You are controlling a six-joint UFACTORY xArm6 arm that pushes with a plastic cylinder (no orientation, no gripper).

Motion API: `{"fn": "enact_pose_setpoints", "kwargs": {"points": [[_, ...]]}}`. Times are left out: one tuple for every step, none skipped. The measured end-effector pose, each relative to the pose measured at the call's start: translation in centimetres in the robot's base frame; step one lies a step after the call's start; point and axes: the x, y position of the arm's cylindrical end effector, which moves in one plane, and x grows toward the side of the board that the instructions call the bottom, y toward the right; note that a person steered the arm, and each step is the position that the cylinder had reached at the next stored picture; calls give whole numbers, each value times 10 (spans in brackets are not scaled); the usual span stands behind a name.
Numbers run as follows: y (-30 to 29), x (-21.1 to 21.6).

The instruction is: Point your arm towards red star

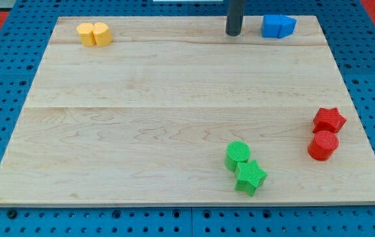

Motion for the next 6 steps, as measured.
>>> {"fn": "enact_pose_setpoints", "kwargs": {"points": [[81, 40], [135, 80], [150, 127], [137, 168], [137, 182], [129, 183]]}}
